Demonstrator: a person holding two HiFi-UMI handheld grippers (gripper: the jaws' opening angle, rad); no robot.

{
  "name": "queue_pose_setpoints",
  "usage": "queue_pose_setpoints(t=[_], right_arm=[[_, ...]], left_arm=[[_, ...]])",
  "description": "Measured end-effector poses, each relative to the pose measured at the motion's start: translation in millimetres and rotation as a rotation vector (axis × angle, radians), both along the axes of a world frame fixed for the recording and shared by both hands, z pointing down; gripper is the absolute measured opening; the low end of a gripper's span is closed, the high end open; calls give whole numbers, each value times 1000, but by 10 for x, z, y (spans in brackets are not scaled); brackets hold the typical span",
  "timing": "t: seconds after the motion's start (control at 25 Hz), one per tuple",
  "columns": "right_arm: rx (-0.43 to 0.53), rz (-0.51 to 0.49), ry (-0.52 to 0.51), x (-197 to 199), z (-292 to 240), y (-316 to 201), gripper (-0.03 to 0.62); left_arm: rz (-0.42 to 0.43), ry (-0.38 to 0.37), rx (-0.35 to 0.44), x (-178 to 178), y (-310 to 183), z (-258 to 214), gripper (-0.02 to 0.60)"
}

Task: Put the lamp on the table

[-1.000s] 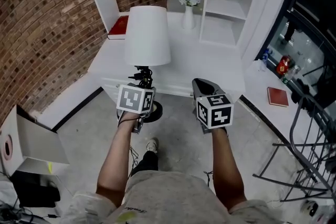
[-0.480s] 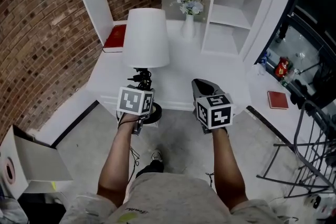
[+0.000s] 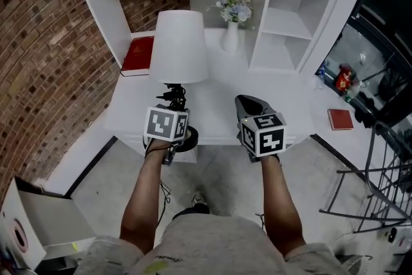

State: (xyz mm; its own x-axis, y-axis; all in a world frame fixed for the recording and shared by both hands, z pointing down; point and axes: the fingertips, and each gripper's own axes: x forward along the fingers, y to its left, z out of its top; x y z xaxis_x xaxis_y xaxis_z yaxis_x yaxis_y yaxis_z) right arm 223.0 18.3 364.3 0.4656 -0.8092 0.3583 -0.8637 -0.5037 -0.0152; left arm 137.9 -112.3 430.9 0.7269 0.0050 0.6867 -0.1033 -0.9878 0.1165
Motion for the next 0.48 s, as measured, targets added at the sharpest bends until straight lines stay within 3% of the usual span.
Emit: queue_pose_setpoints(t=[0.48], right_arm=[[-29,35,-3,168,58,-508,3]], left_arm=[[39,-12,-15,226,-540,103,63]])
